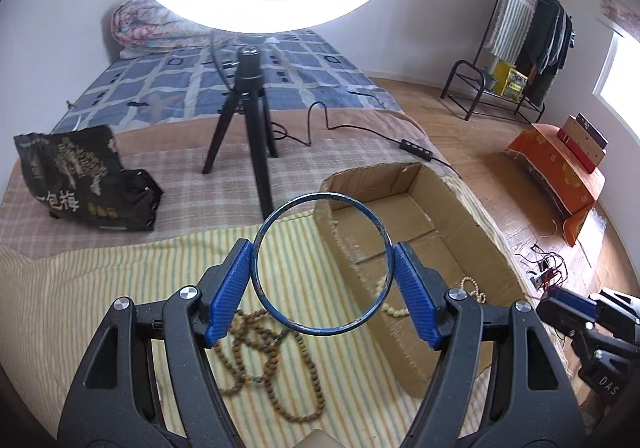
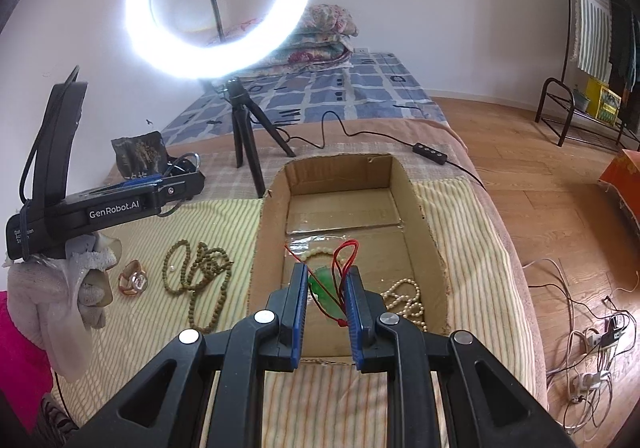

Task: Organize jewelry
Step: 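Carry the blue bangle with the left tool while the right tool carries the pendant into the box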

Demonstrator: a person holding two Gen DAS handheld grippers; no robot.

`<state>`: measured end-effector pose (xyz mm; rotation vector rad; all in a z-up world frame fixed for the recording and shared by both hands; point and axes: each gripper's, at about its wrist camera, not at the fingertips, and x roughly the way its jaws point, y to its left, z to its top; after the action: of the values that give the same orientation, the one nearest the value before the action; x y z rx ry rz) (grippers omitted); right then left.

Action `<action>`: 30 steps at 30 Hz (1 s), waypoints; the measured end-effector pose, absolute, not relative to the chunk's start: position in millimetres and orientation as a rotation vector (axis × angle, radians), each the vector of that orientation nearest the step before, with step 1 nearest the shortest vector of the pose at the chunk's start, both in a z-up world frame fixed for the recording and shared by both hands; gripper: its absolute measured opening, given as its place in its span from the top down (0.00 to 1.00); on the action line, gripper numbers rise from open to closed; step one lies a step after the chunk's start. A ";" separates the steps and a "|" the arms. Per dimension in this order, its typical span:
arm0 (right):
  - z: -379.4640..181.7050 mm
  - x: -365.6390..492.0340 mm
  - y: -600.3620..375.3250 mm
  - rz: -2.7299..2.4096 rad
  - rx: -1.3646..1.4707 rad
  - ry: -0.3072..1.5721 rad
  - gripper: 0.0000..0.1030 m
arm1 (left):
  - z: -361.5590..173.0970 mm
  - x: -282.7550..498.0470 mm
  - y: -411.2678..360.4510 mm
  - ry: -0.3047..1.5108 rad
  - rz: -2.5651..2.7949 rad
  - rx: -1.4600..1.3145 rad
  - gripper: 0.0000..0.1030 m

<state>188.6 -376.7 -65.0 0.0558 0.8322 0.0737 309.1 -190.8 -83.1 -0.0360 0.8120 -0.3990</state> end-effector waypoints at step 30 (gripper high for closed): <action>-91.6 214.9 -399.3 0.032 0.086 0.878 0.79 | -99.1 326.6 -259.8 0.799 -0.475 -0.021 0.29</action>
<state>214.9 -399.3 -91.6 0.0864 0.8781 0.0324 326.6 -259.8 -99.1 -0.0206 0.7990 -0.4746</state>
